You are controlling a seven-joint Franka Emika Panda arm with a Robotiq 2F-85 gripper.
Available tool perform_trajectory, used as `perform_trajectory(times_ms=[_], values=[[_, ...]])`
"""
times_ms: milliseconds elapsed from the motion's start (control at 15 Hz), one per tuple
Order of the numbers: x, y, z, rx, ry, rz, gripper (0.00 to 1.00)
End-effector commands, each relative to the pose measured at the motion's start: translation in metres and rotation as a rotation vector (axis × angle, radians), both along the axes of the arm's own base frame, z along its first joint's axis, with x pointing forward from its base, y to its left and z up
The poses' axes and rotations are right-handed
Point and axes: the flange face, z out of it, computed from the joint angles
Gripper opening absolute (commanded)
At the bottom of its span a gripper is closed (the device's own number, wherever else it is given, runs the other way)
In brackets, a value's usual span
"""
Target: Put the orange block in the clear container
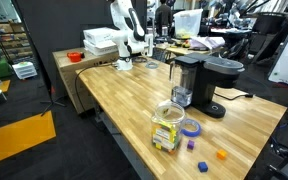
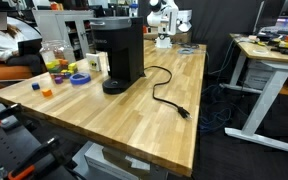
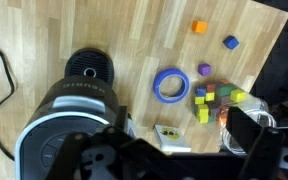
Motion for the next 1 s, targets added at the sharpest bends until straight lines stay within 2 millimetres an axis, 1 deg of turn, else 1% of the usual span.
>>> perform_trajectory(times_ms=[0,400,533,600,733,867,933], values=[[0.0,0.002,0.001,-0.001,-0.001,0.007,1.0],[0.001,-0.001,0.003,0.001,-0.008,0.012,1.0],[0.004,-0.004,0.0,-0.001,-0.007,0.005,1.0],[0.005,-0.001,-0.001,0.001,-0.004,0.017,1.0],[0.005,0.01,-0.004,-0.015,0.007,0.061,1.0],[0.004,0.026,-0.009,-0.037,0.023,0.117,1.0],[0.002,0.038,-0.011,-0.044,0.034,0.152,1.0]])
